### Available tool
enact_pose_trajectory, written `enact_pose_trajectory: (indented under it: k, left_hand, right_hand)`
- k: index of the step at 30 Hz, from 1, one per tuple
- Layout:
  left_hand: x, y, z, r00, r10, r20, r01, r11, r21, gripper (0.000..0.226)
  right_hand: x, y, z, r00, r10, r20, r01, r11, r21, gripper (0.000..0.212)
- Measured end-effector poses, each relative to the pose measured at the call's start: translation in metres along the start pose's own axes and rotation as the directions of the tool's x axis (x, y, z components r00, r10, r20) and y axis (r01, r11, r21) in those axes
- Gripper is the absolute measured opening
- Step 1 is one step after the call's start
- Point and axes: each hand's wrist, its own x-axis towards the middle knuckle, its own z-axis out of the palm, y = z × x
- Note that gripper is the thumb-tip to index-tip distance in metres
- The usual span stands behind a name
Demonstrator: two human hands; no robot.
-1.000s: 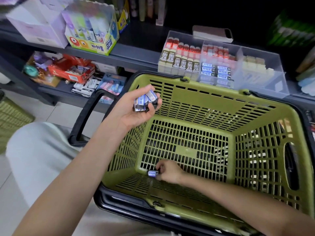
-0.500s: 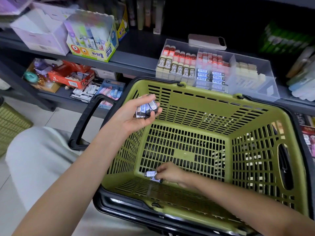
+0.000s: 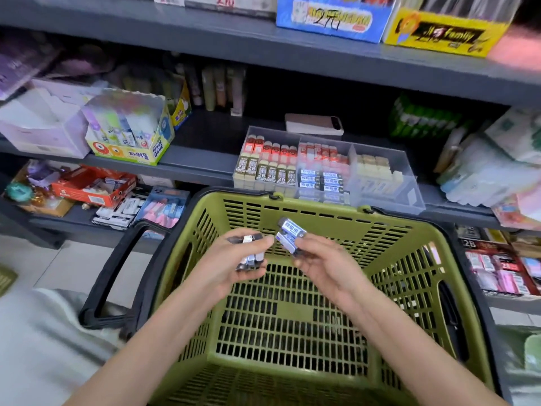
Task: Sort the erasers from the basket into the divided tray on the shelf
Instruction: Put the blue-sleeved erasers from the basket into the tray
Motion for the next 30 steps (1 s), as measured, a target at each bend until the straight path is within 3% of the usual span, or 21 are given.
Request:
enact_pose_trajectory:
  k: [4,7,11,16,18,19,21,23,25,27,30]
  left_hand:
    - [0.005,0.007,0.029,0.994,-0.036,0.099,0.034,0.999,0.023,0.038]
    - [0.013,0.011,0.044,0.993,-0.04,0.109,0.037,0.999,0.032,0.035]
    - [0.023,0.013,0.06,0.991,-0.093,0.098,0.091,0.996,0.025,0.021]
    - [0.03,0.019,0.071,0.971,-0.191,0.141,0.206,0.973,-0.103,0.032]
    - [0.033,0.023,0.07,0.968,-0.19,0.164,0.213,0.968,-0.131,0.034]
    - [0.034,0.025,0.068,0.969,-0.177,0.172,0.2,0.972,-0.126,0.036]
    - [0.036,0.03,0.063,0.976,-0.144,0.166,0.162,0.982,-0.1,0.044]
    - [0.04,0.036,0.058,0.982,-0.116,0.15,0.13,0.988,-0.089,0.047]
    - [0.044,0.042,0.056,0.986,-0.092,0.141,0.104,0.991,-0.081,0.05]
    - [0.047,0.046,0.055,0.987,-0.074,0.145,0.084,0.994,-0.07,0.054]
    - [0.05,0.052,0.054,0.985,-0.065,0.159,0.077,0.994,-0.072,0.057]
  right_hand:
    - [-0.011,-0.02,0.006,0.973,-0.228,-0.026,0.222,0.965,-0.138,0.024]
    - [-0.016,-0.026,0.007,0.942,-0.331,-0.06,0.308,0.92,-0.243,0.023]
    - [-0.017,-0.035,0.0,0.919,-0.378,-0.109,0.329,0.891,-0.312,0.02]
    - [-0.01,-0.054,-0.008,0.912,-0.363,-0.192,0.286,0.896,-0.338,0.021]
    - [-0.004,-0.078,-0.02,0.877,-0.427,-0.221,0.305,0.849,-0.431,0.02]
    - [0.0,-0.092,-0.028,0.847,-0.49,-0.206,0.317,0.777,-0.544,0.02]
    - [0.012,-0.123,-0.044,0.806,-0.584,-0.097,0.29,0.531,-0.796,0.02]
    - [0.029,-0.145,-0.053,0.834,-0.55,0.037,0.185,0.216,-0.959,0.025]
    - [0.044,-0.158,-0.054,0.891,-0.439,0.112,0.121,-0.008,-0.993,0.024]
    - [0.056,-0.167,-0.051,0.929,-0.337,0.155,0.117,-0.132,-0.984,0.021]
    - [0.073,-0.178,-0.045,0.964,-0.208,0.163,0.115,-0.227,-0.967,0.017]
